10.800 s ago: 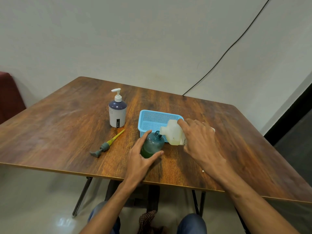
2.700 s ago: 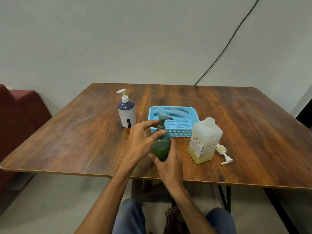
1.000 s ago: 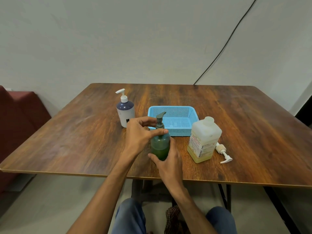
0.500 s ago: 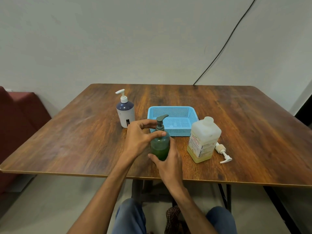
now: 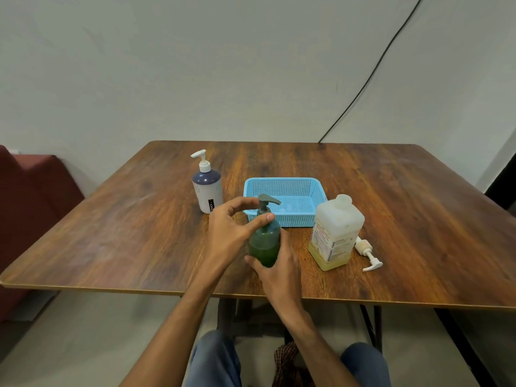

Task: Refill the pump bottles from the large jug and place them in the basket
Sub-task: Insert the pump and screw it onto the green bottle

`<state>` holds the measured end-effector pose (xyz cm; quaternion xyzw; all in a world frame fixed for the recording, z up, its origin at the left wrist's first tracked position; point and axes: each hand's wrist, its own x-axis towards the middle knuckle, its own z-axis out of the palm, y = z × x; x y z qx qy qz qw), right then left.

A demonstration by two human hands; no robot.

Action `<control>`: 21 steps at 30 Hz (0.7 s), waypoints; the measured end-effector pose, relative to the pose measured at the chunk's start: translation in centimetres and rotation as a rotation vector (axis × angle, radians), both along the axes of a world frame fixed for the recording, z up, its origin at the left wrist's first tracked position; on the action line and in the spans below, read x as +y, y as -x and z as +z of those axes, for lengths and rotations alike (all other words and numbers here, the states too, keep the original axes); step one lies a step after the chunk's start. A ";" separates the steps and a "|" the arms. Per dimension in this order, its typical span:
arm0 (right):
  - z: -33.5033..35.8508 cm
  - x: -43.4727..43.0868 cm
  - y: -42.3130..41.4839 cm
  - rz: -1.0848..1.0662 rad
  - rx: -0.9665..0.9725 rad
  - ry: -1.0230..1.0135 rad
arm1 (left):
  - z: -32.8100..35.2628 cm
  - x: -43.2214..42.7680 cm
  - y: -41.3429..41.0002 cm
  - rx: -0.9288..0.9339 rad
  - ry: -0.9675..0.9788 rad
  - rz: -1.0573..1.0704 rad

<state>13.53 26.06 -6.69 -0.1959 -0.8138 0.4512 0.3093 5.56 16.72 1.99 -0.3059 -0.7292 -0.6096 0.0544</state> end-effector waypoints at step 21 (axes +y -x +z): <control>0.3 0.0 -0.3 0.004 0.006 -0.010 | -1.1 1.0 -1.7 -0.100 -0.143 0.013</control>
